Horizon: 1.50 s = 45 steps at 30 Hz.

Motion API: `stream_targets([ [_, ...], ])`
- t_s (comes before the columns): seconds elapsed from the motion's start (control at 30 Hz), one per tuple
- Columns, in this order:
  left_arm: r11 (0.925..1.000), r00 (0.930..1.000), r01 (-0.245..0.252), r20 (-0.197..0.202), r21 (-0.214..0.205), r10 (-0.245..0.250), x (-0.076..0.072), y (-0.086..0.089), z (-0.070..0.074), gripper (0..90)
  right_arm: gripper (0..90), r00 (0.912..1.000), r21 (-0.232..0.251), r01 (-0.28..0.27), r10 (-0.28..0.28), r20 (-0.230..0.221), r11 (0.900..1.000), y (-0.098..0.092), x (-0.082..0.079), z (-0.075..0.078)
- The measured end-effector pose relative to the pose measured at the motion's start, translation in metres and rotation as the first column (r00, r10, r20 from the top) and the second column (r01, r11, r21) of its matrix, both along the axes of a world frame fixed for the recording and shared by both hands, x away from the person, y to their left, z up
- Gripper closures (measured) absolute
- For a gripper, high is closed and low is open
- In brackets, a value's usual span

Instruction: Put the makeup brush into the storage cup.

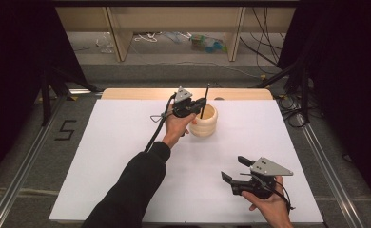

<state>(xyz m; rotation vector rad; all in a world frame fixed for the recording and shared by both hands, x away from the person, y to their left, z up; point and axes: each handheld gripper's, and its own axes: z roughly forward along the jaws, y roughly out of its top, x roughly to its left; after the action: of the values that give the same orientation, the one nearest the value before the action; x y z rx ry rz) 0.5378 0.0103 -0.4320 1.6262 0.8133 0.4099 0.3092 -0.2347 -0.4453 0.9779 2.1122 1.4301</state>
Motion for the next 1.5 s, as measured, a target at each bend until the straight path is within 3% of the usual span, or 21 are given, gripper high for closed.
stream_targets([
  [0.3, 0.9998, 1.0, -0.008, -0.001, 0.018, 0.008, -0.001, 0.006, 0.007, 70.4, 18.9, 1.0, -0.018, 0.001, -0.001, -0.001, 0.9998, -0.002, 0.0, 0.001],
  [0.33, 0.9998, 1.0, -0.007, 0.002, 0.021, 0.007, -0.001, 0.008, 0.008, 69.0, 18.9, 1.0, -0.002, 0.001, -0.001, 0.005, 1.0, -0.001, 0.001, 0.0],
  [0.47, 0.9997, 0.9995, -0.008, -0.029, 0.022, 0.009, -0.001, 0.015, 0.014, 60.8, 18.9, 0.9999, -0.015, 0.002, -0.002, -0.01, 0.9999, -0.001, -0.001, 0.001],
  [0.5, 0.9995, 0.9996, -0.002, -0.027, 0.033, 0.003, -0.002, 0.016, 0.015, 59.8, 18.9, 0.9999, -0.004, 0.002, -0.002, 0.012, 1.0, 0.0, 0.001, 0.0],
  [0.6, 0.9985, 0.9998, 0.012, -0.019, 0.054, -0.011, -0.004, 0.021, 0.017, 55.4, 18.9, 1.0, 0.0, 0.003, -0.003, -0.003, 1.0, 0.0, 0.0, 0.0],
  [0.63, 0.9977, 0.9998, 0.014, -0.014, 0.067, -0.013, -0.005, 0.023, 0.018, 53.1, 18.9, 0.9998, -0.006, 0.005, -0.004, 0.018, 1.0, -0.001, 0.001, 0.0],
  [0.67, 0.9972, 0.9998, 0.016, -0.01, 0.073, -0.015, -0.006, 0.024, 0.019, 51.2, 18.9, 1.0, -0.024, 0.006, -0.006, 0.001, 0.9997, -0.002, 0.0, 0.001],
  [0.73, 0.9972, 0.9994, 0.032, -0.015, 0.067, -0.031, -0.01, 0.027, 0.02, 49.5, 18.9, 0.9997, 0.004, 0.004, -0.004, 0.023, 1.0, -0.001, 0.002, -0.001],
  [0.83, 0.9967, 0.9982, 0.058, -0.02, 0.057, -0.056, -0.017, 0.033, 0.022, 47.4, 18.9, 0.9998, 0.0, 0.004, -0.004, 0.02, 1.0, -0.001, 0.001, -0.001],
  [0.87, 0.9963, 0.9978, 0.064, -0.024, 0.058, -0.062, -0.019, 0.035, 0.023, 46.9, 18.9, 0.9999, -0.021, 0.008, -0.008, 0.006, 0.9997, -0.002, 0.0, 0.001],
  [0.9, 0.996, 0.9977, 0.066, -0.02, 0.06, -0.065, -0.022, 0.037, 0.023, 46.3, 18.8, 0.9998, -0.005, 0.005, -0.005, 0.019, 1.0, -0.001, 0.001, 0.0],
  [1.07, 0.9932, 0.996, 0.088, -0.018, 0.076, -0.087, -0.036, 0.045, 0.027, 42.7, 18.9, 0.9999, -0.021, 0.01, -0.01, 0.007, 0.9997, -0.002, 0.0, 0.001],
  [1.2, 0.9925, 0.9919, 0.12, -0.047, 0.025, -0.118, -0.045, 0.054, 0.028, 38.8, 18.9, 0.9999, -0.022, 0.01, -0.009, 0.007, 0.9997, -0.002, 0.0, 0.001],
  [1.27, 0.9912, 0.9906, 0.13, -0.047, 0.027, -0.128, -0.049, 0.058, 0.027, 37.3, 18.9, 0.9999, -0.023, 0.011, -0.011, 0.005, 0.9997, -0.002, 0.0, 0.001],
  [1.33, 0.9885, 0.9889, 0.144, -0.041, 0.045, -0.143, -0.054, 0.062, 0.023, 36.4, 18.9, 1.0, 0.012, 0.003, -0.003, 0.0, 0.9999, 0.0, 0.001, -0.001],
  [1.5, 0.9847, 0.9858, 0.158, -0.07, 0.074, -0.152, -0.058, 0.065, 0.017, 32.1, 18.9, 0.9998, -0.019, 0.011, -0.011, -0.013, 0.9998, -0.001, 0.0, 0.001],
])
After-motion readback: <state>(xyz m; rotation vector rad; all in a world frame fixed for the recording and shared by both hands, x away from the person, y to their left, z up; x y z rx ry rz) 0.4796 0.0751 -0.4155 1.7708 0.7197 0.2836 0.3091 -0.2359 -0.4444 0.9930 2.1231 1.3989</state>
